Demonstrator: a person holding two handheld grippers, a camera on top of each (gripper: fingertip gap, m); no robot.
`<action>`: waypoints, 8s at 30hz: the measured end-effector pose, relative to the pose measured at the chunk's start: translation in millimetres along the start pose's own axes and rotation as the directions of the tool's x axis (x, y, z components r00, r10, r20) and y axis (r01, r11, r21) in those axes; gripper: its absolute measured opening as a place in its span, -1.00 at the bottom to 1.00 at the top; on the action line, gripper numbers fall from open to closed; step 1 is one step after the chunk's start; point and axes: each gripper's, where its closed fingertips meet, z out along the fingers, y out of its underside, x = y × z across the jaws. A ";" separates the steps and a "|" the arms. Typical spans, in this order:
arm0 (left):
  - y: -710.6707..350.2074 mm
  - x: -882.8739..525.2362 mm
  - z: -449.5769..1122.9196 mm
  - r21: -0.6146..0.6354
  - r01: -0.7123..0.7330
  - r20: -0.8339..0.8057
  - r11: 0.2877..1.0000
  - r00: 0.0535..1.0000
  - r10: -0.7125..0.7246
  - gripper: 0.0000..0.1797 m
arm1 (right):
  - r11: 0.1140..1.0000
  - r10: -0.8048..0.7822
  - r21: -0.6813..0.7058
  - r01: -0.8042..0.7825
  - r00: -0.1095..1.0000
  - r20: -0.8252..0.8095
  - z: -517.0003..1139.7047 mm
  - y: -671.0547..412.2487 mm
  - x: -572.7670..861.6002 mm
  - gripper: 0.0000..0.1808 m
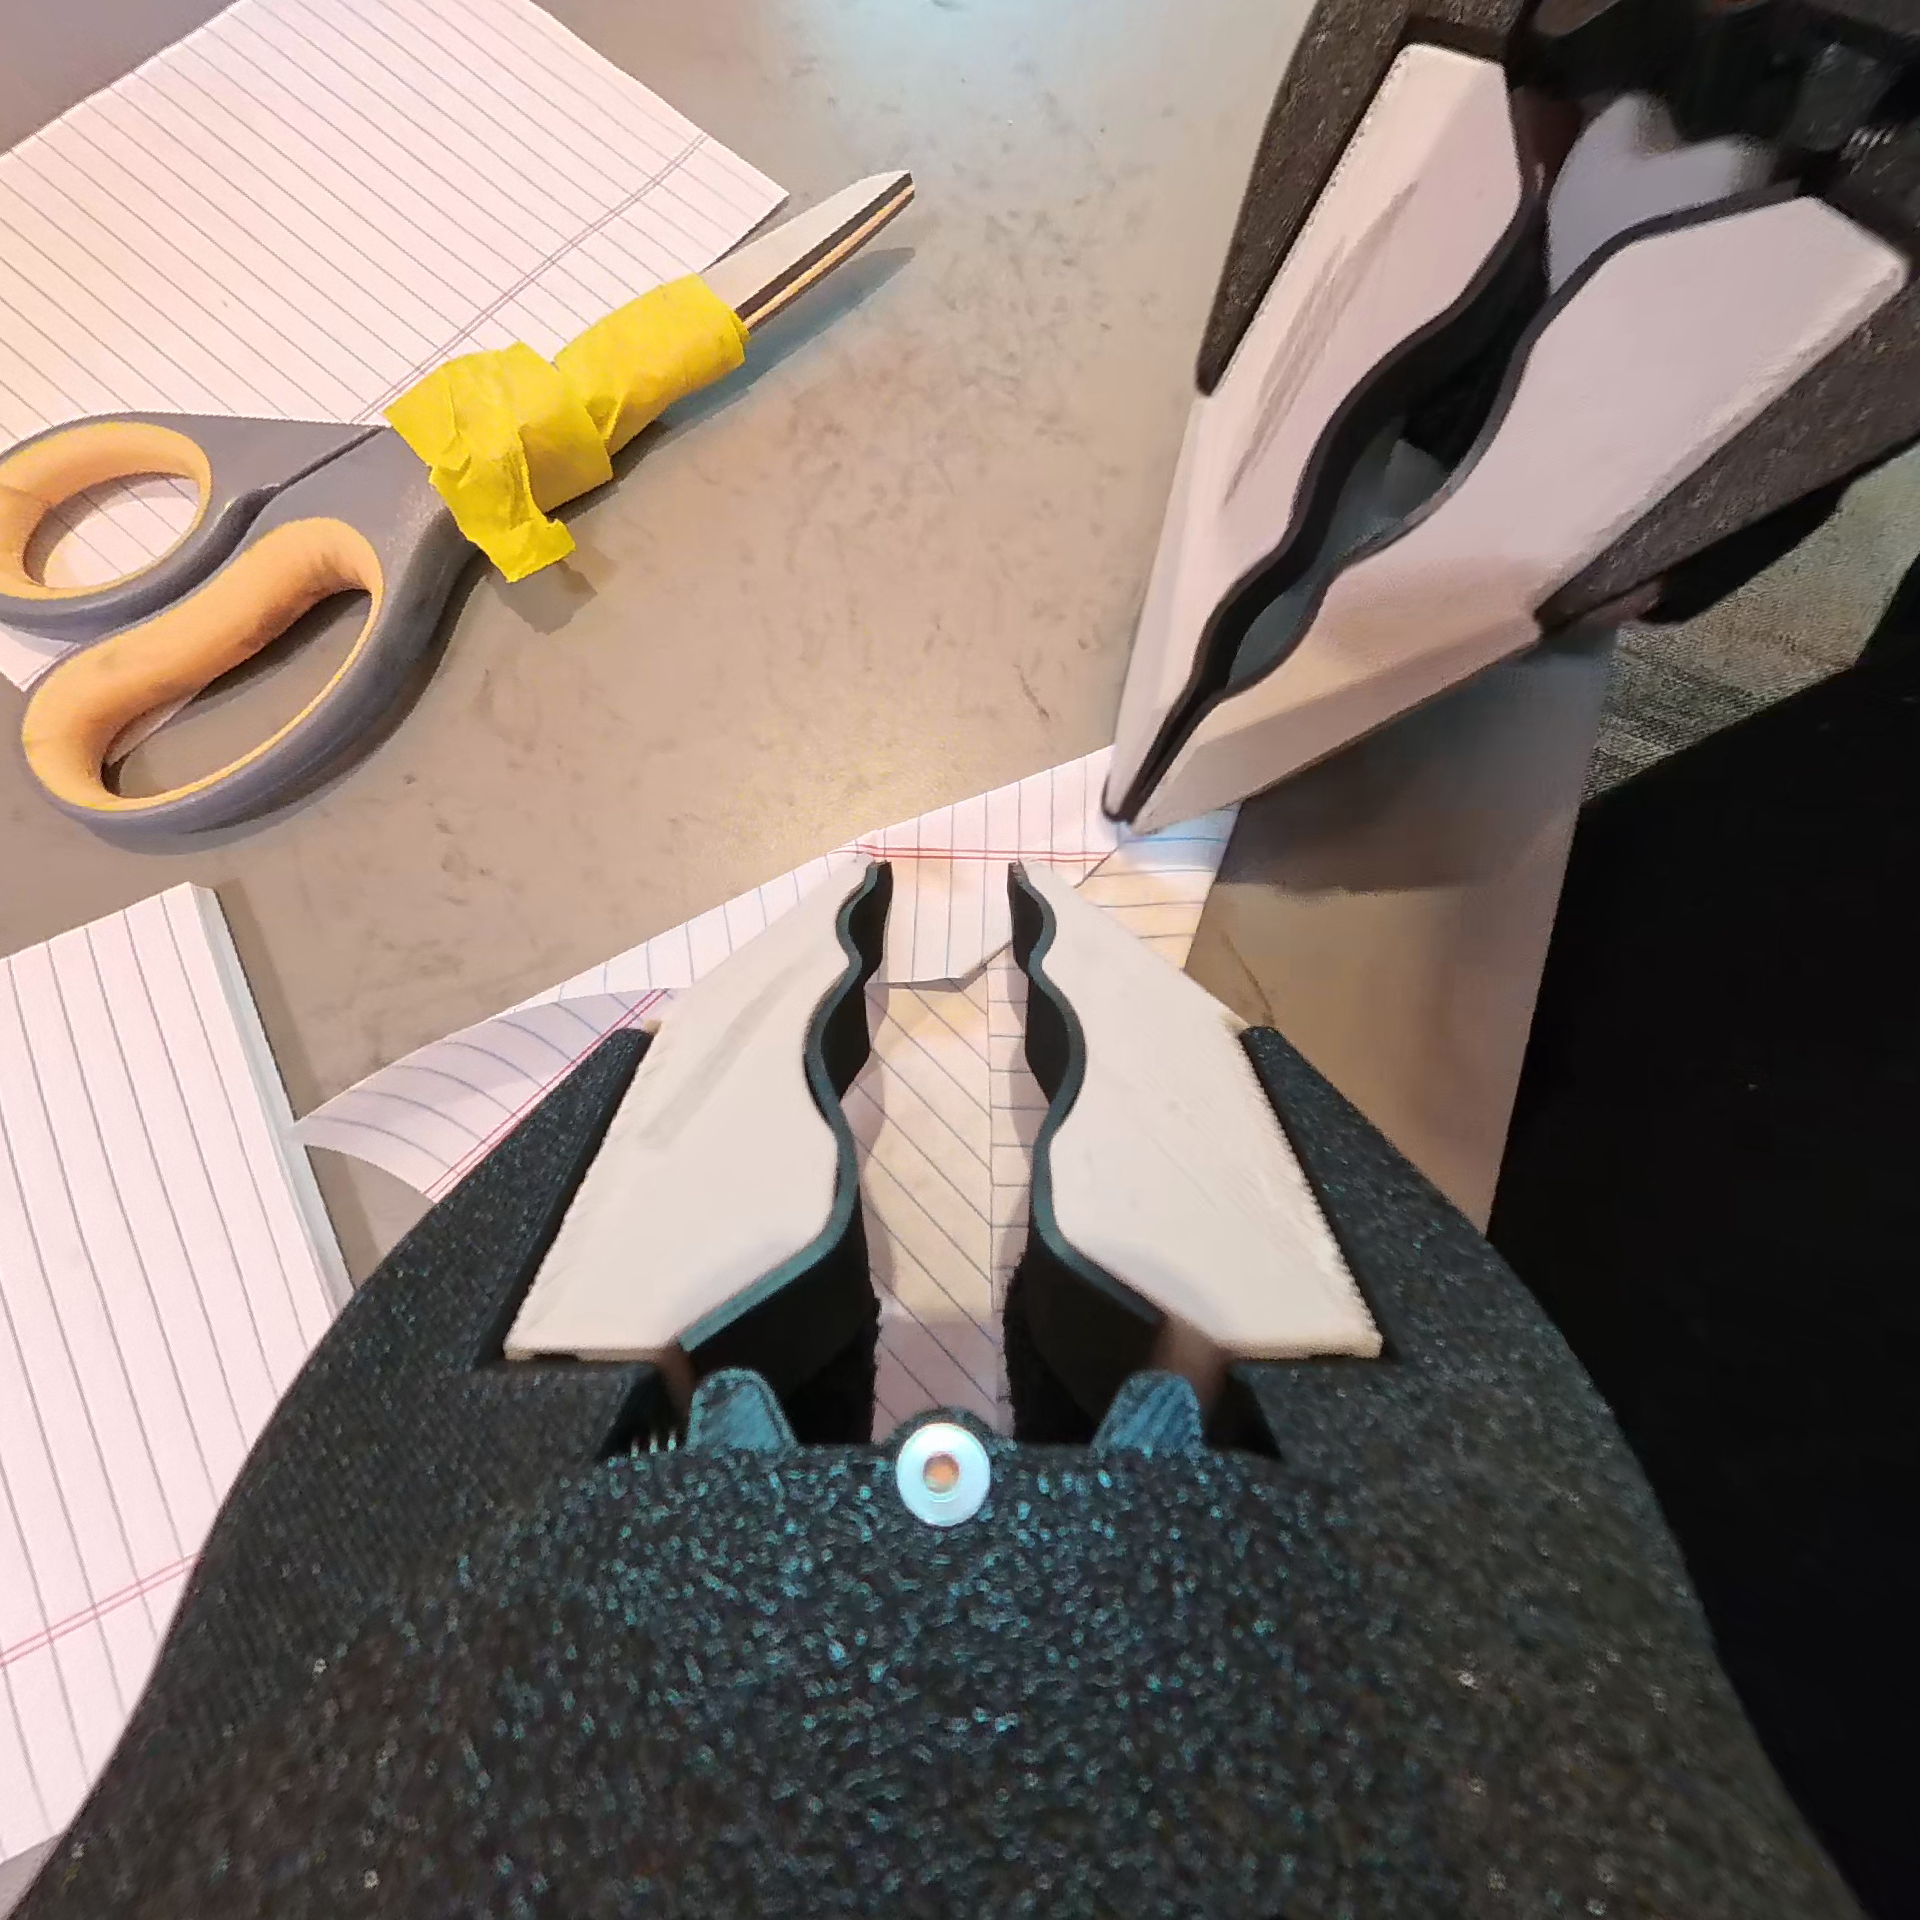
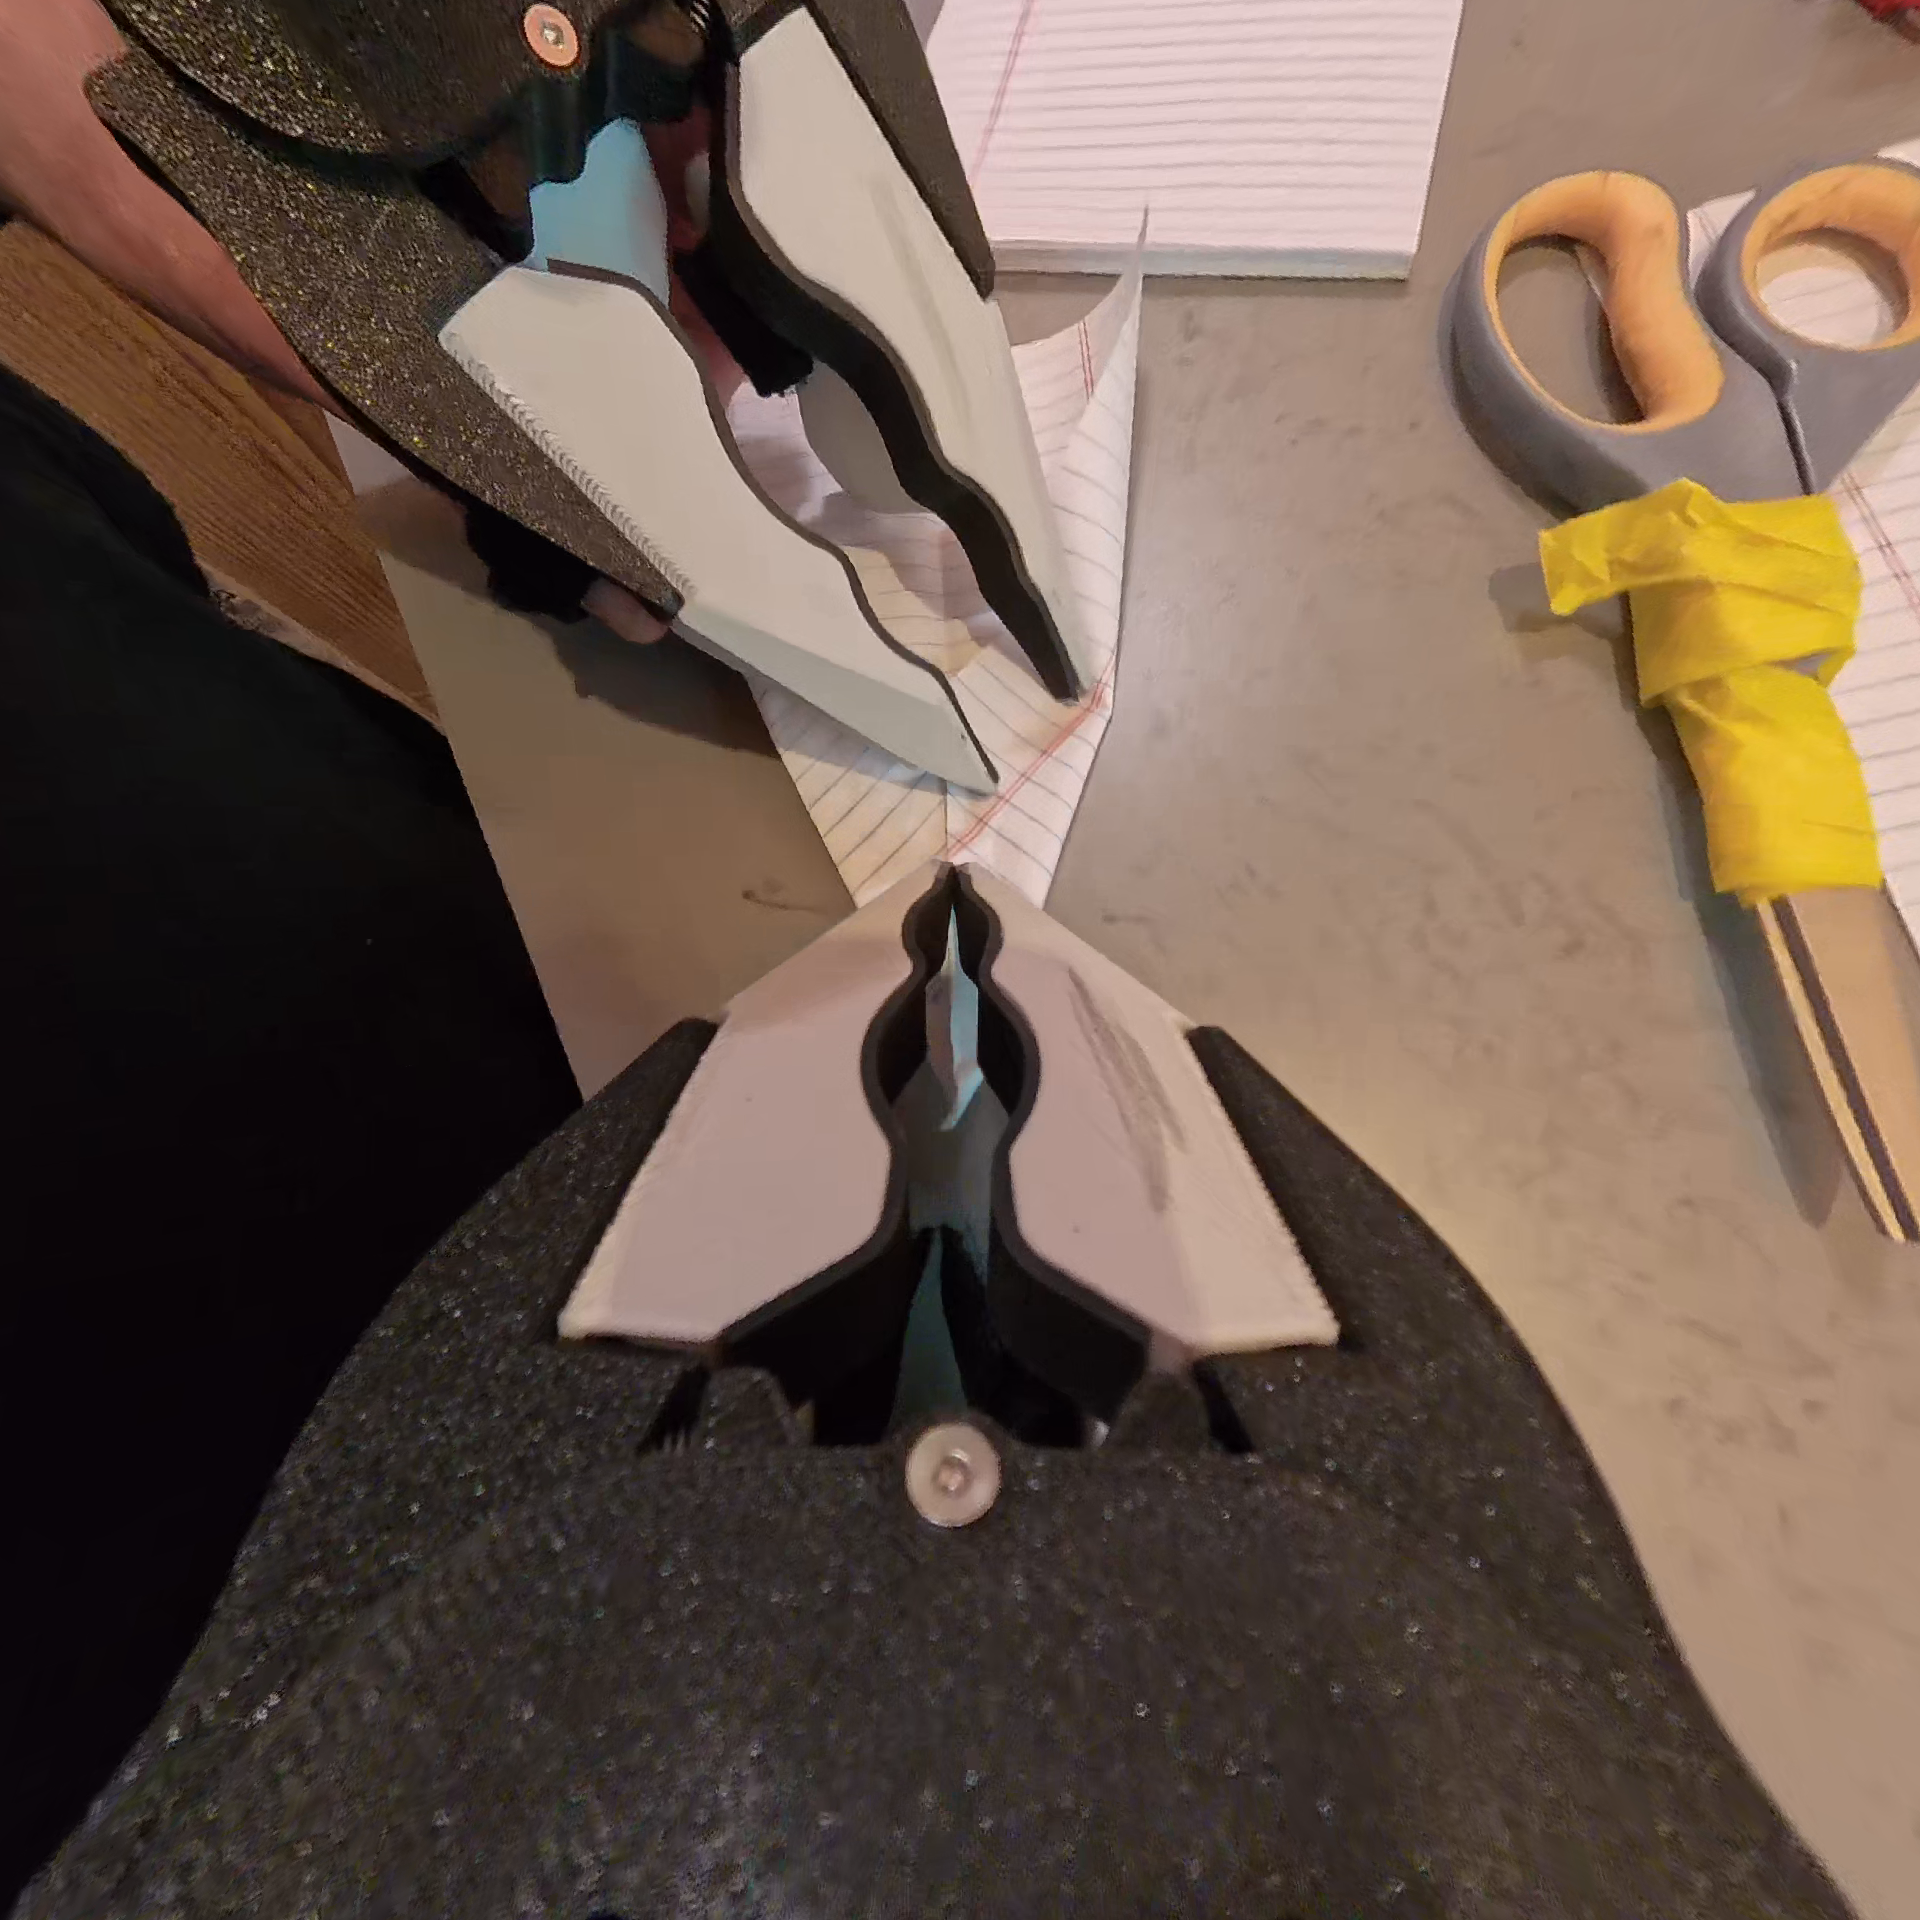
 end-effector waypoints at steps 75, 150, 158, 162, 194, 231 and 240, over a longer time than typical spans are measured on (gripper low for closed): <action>5.4 0.2 -5.3 0.002 -0.020 0.005 1.000 1.000 0.020 -0.60 | 1.000 0.013 -0.029 -0.013 1.000 0.003 12.4 -5.5 6.1 -1.00; 3.5 7.3 1.5 -0.043 -0.400 0.230 0.916 0.888 0.398 -1.00 | 0.998 0.039 -0.041 -0.039 0.999 -0.012 -28.6 34.6 3.9 -1.00; 3.2 8.0 1.5 -0.037 -0.395 0.218 0.918 0.893 0.393 -1.00 | 0.995 0.095 -0.026 -0.095 0.995 -0.021 -44.5 45.1 9.8 -1.00; 3.1 8.1 1.5 -0.035 -0.392 0.215 0.919 0.895 0.390 -1.00 | 0.995 0.088 0.045 -0.088 0.996 0.003 -46.4 21.9 9.8 -1.00; 3.2 8.8 1.2 -0.031 -0.383 0.210 0.923 0.901 0.381 -1.00 | 0.995 -0.080 -0.053 0.081 0.997 0.025 33.8 -31.0 32.1 -1.00; 3.2 8.5 1.0 -0.025 -0.360 0.190 0.933 0.914 0.357 -1.00 | 0.997 -0.039 -0.057 0.042 0.997 0.059 31.5 -29.6 36.9 -1.00; -1.7 -6.9 -10.3 -0.003 -0.256 0.207 0.967 0.946 0.251 -1.00 | 0.995 -0.083 -0.052 0.084 0.996 0.023 32.2 -29.3 37.2 -1.00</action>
